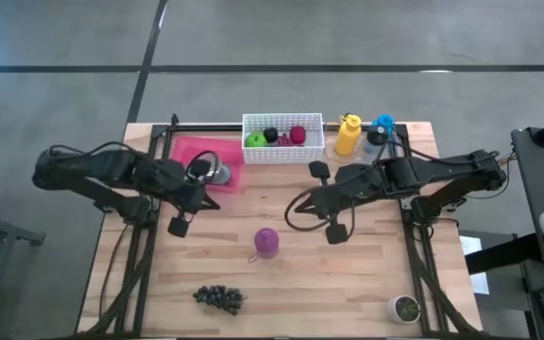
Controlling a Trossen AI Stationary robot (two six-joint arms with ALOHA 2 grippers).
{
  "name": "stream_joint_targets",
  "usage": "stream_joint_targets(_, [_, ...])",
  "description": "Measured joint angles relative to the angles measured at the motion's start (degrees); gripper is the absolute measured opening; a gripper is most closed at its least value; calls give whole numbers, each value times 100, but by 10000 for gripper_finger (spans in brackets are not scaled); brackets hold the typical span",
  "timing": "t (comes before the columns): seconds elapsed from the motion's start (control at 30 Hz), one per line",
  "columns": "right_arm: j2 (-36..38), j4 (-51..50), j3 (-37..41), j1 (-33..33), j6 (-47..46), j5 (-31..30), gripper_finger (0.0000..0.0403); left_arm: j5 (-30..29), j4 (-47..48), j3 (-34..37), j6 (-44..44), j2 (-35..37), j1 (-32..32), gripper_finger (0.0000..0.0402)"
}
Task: Pick & Place Food Item
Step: Put the purple water bottle into the transparent bin
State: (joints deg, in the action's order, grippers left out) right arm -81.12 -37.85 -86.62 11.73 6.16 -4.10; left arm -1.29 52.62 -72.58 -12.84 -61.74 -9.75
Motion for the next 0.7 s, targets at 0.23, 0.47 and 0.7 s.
stream_joint_targets(0.23, [-4, 679, 272, -15, 24, -51, 21, -93, -992, 1119, 137, 682, -136, 4])
stream_joint_targets(0.47, [-207, 677, 329, -35, 22, -61, 86, -93, -1133, 1451, 262, 831, -145, 4])
stream_joint_targets(0.7, [-629, 700, 290, -35, 166, -42, 151, -91, -1205, 1481, 264, 838, -154, 4])
